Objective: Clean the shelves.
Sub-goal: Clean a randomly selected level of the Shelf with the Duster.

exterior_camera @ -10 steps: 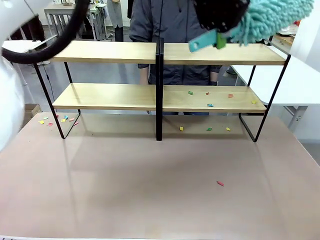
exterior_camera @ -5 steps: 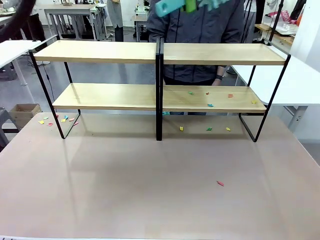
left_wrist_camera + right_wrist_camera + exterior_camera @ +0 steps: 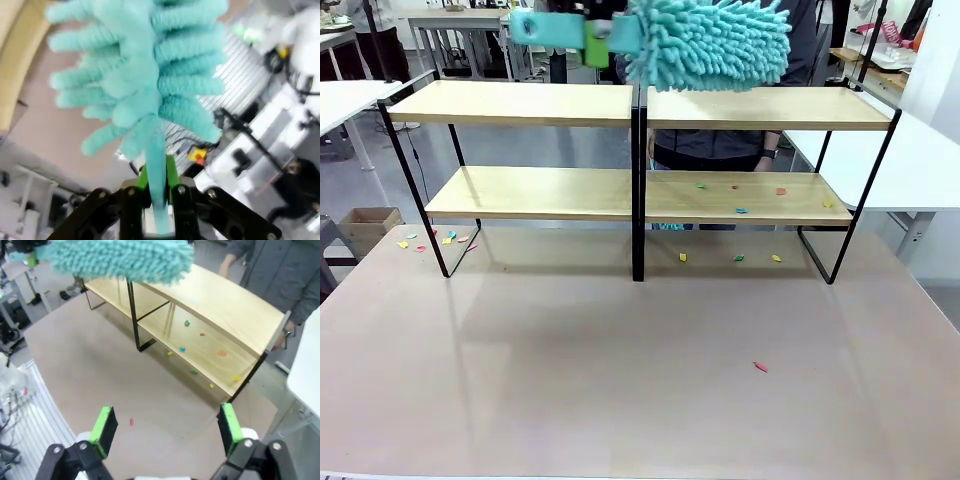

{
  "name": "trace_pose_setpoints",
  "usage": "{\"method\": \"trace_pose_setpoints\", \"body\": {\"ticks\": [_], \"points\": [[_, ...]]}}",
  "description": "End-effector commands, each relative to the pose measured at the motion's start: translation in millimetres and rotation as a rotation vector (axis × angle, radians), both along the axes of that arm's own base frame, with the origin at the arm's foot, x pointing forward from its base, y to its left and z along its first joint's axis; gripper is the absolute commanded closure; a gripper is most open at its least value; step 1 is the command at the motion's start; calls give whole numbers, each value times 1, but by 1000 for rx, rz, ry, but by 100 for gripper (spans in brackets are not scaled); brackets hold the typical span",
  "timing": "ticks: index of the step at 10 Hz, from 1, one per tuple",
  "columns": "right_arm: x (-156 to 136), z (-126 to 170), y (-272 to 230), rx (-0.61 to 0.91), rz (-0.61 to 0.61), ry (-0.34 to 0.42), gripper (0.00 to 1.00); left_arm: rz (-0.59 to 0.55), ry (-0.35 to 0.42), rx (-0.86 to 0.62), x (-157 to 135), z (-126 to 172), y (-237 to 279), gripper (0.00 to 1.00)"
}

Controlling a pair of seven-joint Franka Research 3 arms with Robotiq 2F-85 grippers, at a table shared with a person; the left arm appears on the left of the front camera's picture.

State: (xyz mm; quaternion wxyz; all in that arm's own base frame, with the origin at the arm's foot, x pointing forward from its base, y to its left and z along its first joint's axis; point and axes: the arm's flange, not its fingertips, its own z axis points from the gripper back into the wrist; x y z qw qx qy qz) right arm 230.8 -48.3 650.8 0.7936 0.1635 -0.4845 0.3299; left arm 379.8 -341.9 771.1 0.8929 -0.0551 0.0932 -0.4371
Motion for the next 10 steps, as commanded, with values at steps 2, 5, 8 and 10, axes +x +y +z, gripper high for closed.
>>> {"method": "trace_pose_setpoints", "body": {"ticks": [2,5,8,10], "points": [[0,1,0,0,1,-1,0,-206,87,170,-119,-126,112,97],[0,1,0,0,1,-1,0,101,-151,-248,-155,-143,160,97],[0,1,0,0,1,-1,0,80,-251,-349,-151,-176,192,97],[0,1,0,0,1,-1,0,159,-203,-311,-129,-112,184,97]]}}
